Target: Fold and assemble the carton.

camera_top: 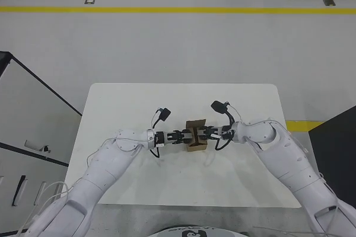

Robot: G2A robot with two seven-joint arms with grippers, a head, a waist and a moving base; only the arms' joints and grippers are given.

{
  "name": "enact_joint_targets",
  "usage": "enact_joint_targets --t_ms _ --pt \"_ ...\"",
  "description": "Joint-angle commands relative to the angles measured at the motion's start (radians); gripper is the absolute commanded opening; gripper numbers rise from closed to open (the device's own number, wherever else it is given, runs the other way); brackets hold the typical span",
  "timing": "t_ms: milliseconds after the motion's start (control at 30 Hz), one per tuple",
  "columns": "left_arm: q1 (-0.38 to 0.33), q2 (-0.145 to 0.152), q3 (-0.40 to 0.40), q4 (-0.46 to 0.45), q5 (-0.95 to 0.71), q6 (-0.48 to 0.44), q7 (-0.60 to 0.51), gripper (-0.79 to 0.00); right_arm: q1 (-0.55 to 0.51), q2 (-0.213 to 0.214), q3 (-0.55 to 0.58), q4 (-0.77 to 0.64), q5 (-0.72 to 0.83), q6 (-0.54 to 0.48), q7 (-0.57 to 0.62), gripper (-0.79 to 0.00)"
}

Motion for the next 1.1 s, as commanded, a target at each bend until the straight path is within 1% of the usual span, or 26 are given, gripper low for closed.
enact_joint_targets --t_ms 0,133,300,433,600,867,1067 --pt "-0.002 -0.002 0.005 -0.006 0.009 0.007 0.006 -0.785 -0.005 0.002 0.006 -0.009 -0.006 0.007 -0.004 -0.785" --pt "-0.007 -0.005 0.011 -0.010 0.022 0.017 0.019 -0.785 -0.017 0.006 0.020 -0.020 -0.009 0.018 -0.011 -0.785" --pt "-0.014 -0.010 0.024 -0.003 0.056 0.053 0.050 -0.785 -0.029 0.010 0.036 -0.030 -0.011 0.021 -0.014 -0.785" --pt "-0.018 -0.013 0.035 0.005 0.075 0.080 0.056 -0.785 -0.036 0.011 0.041 -0.033 -0.010 0.024 -0.013 -0.785" --pt "-0.019 -0.015 0.037 0.017 0.076 0.092 0.053 -0.785 -0.038 0.011 0.042 -0.030 -0.008 0.022 -0.009 -0.785" --pt "-0.003 -0.011 0.013 0.005 0.039 0.038 0.044 -0.785 -0.036 0.007 0.032 -0.027 -0.004 0.020 -0.008 -0.785" --pt "0.012 -0.005 -0.005 -0.007 0.028 0.017 0.036 -0.785 -0.024 0.003 0.019 -0.014 -0.008 0.036 -0.005 -0.785"
